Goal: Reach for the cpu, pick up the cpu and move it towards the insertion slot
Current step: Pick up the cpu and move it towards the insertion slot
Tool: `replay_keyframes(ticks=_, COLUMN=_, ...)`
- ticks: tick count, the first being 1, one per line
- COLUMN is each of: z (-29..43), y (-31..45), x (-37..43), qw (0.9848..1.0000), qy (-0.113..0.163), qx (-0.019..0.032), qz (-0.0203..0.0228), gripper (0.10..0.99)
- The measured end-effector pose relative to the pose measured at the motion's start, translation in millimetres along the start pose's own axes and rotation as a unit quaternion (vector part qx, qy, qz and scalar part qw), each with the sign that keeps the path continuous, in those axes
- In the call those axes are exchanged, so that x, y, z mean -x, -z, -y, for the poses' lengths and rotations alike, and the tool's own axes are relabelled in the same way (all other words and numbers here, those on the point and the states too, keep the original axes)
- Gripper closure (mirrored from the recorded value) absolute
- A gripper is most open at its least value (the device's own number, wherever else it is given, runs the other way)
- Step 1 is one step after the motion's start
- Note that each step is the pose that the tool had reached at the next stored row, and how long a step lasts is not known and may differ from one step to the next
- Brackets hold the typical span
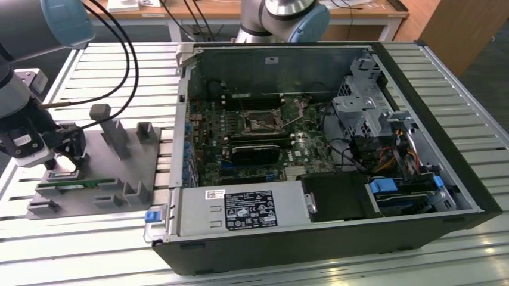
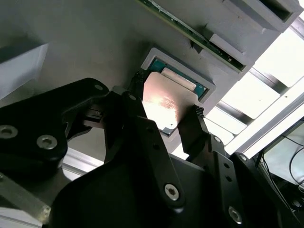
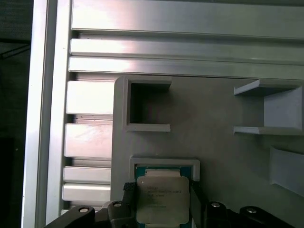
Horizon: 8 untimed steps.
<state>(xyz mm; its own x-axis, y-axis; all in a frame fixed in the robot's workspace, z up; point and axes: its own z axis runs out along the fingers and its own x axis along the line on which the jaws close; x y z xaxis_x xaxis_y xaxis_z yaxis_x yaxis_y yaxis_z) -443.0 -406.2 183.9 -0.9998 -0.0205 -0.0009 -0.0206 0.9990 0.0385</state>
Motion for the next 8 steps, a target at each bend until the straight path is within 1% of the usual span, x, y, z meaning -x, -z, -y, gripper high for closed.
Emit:
replay_keyframes(ticks=5, z=0.0, y=-0.1, x=0.1, qw=1.0, qy=0.0, qx=0.0001, qz=-0.0002, gripper=0.545)
replay_keyframes(ticks=8, z=-0.1, y=2.3, x=0.1, qw=1.0, qy=0.0, qx=0.0001, qz=-0.0001, gripper=0.545)
